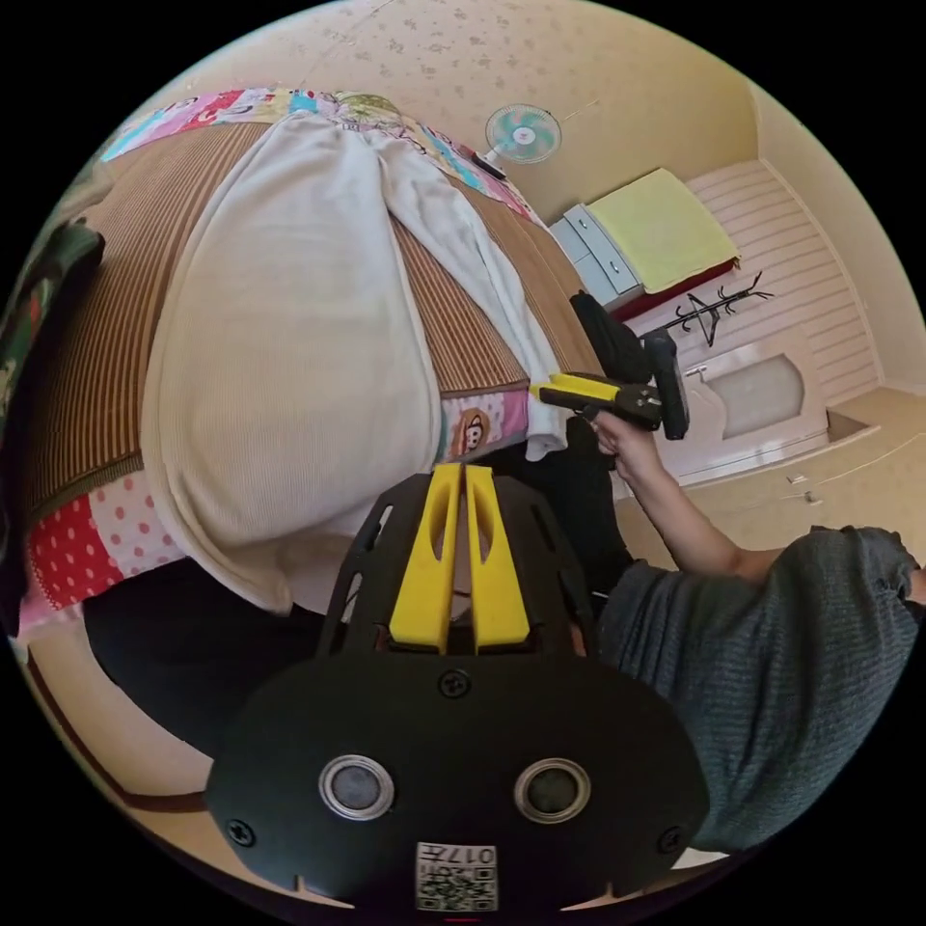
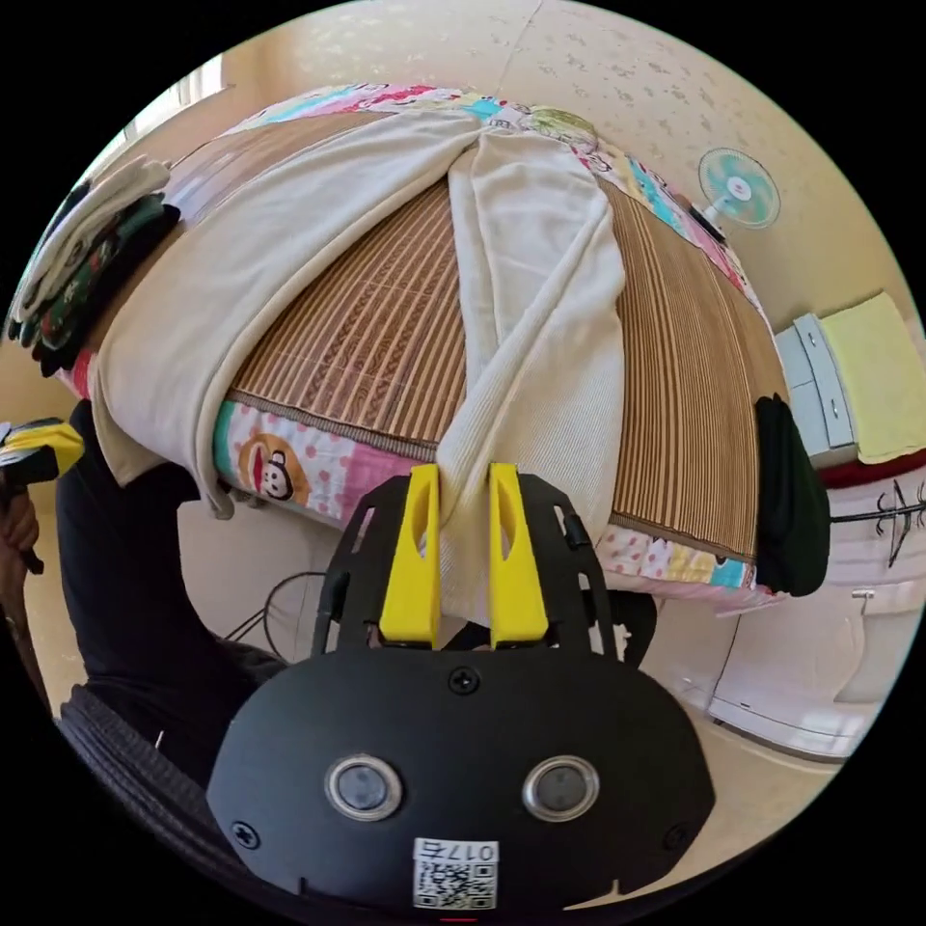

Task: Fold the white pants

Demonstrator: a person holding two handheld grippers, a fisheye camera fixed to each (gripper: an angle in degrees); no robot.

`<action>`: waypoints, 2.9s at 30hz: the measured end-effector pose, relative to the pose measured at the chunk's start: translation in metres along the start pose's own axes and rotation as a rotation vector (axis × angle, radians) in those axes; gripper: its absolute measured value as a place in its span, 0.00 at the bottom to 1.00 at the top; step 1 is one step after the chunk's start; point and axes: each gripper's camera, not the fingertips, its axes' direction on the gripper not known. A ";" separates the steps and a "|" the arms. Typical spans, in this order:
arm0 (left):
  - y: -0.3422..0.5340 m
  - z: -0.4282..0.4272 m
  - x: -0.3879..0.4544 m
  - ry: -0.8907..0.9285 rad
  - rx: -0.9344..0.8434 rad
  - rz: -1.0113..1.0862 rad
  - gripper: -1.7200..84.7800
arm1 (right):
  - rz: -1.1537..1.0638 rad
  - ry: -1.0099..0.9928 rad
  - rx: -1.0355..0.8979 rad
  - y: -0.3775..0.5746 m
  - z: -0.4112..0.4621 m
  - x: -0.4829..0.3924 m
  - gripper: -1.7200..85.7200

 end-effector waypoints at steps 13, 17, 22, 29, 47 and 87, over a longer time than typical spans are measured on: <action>-0.018 0.054 0.041 -0.204 -0.132 0.038 0.07 | 0.511 -0.537 0.263 0.176 -0.054 0.281 0.05; -0.035 0.108 0.061 -0.332 -0.236 0.061 0.12 | 0.527 -0.475 0.098 0.181 -0.024 0.271 0.05; -0.039 0.153 0.103 -0.615 -0.335 0.140 0.10 | 0.587 -0.523 0.132 0.200 -0.034 0.287 0.05; -0.034 0.124 0.095 -0.428 -0.349 0.110 0.04 | 0.541 -0.642 0.326 0.245 -0.061 0.304 0.05; 0.053 -0.024 0.150 -0.337 0.118 0.193 0.09 | -0.038 -0.670 0.510 0.197 -0.212 0.150 0.05; 0.043 -0.089 -0.006 0.350 0.107 -0.095 0.06 | 0.425 -0.415 0.091 -0.316 0.162 0.203 0.13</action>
